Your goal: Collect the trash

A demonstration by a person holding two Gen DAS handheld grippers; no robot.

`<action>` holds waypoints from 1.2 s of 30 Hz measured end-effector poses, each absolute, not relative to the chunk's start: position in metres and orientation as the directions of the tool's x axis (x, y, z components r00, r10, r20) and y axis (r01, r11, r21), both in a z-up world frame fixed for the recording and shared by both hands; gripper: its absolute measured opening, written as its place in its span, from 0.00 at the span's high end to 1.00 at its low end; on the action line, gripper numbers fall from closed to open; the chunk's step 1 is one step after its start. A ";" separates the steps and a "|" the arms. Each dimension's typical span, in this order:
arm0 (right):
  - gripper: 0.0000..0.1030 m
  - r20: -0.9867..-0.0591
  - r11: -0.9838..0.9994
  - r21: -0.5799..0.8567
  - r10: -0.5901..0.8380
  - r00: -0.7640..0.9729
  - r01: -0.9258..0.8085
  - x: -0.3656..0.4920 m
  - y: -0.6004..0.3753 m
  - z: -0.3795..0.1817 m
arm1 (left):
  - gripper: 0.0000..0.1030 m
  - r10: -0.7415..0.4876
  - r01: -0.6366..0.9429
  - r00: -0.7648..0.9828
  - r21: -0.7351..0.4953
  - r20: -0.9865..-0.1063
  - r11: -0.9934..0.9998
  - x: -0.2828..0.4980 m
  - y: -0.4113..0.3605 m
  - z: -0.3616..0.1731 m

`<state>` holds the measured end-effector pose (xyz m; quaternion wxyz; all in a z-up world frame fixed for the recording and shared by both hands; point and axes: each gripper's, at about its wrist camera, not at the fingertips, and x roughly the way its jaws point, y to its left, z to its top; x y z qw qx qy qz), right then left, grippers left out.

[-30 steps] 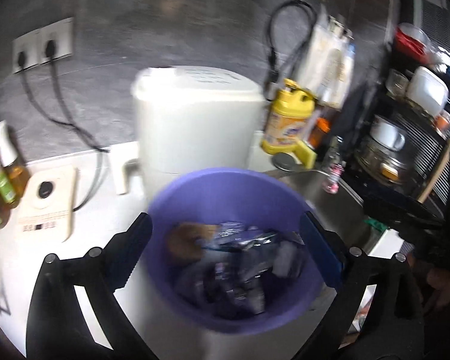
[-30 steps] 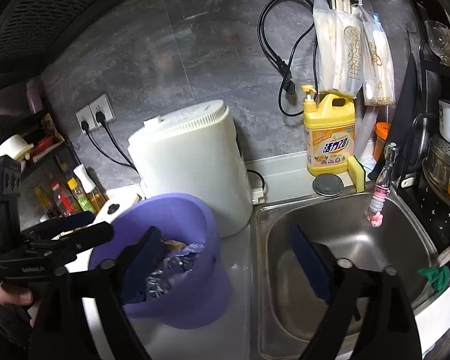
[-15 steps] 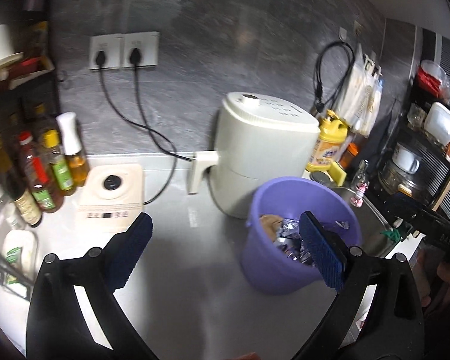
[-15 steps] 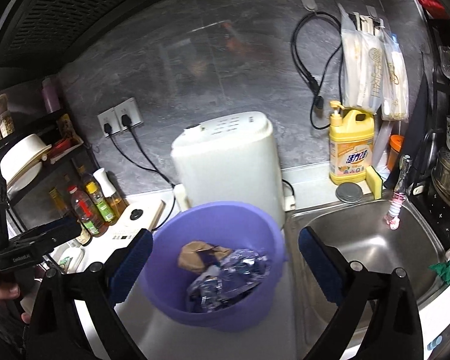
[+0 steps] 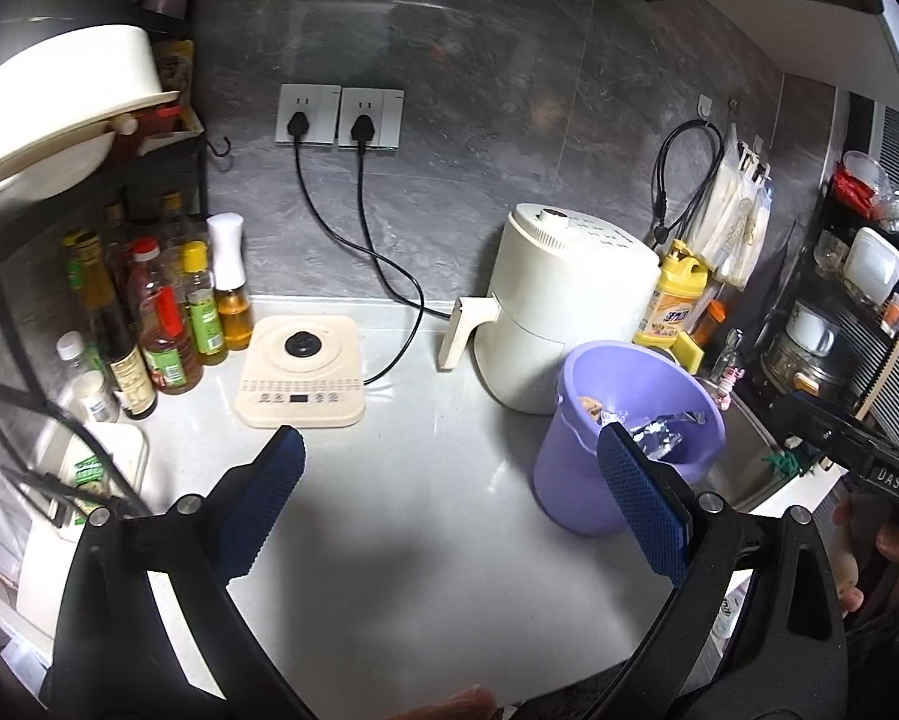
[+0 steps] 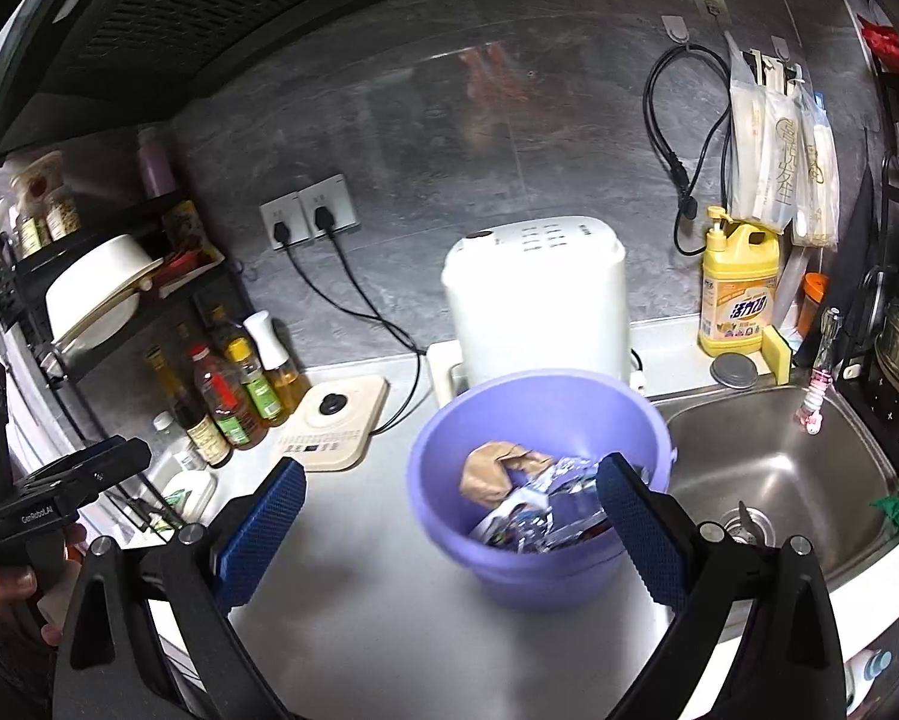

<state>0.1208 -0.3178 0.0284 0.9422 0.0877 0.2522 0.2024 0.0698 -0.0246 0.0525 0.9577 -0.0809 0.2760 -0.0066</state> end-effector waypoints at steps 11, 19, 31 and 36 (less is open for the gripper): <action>0.07 -0.411 0.898 0.249 0.437 0.800 -0.362 0.067 -0.301 0.036 | 0.06 -0.037 -0.045 0.872 -0.156 -0.488 0.987 0.015 -0.014 0.058; 0.07 -0.391 0.894 0.241 0.445 0.806 -0.377 0.045 -0.288 0.036 | 0.06 -0.013 -0.069 0.881 -0.156 -0.473 0.985 -0.013 -0.006 0.056; 0.07 -0.389 0.882 0.239 0.470 0.793 -0.406 0.035 -0.265 0.032 | 0.06 0.021 -0.105 0.880 -0.151 -0.474 0.983 -0.032 0.010 0.056; 0.07 -0.388 0.883 0.235 0.469 0.793 -0.407 0.035 -0.263 0.032 | 0.06 0.020 -0.104 0.881 -0.152 -0.474 0.983 -0.033 0.013 0.056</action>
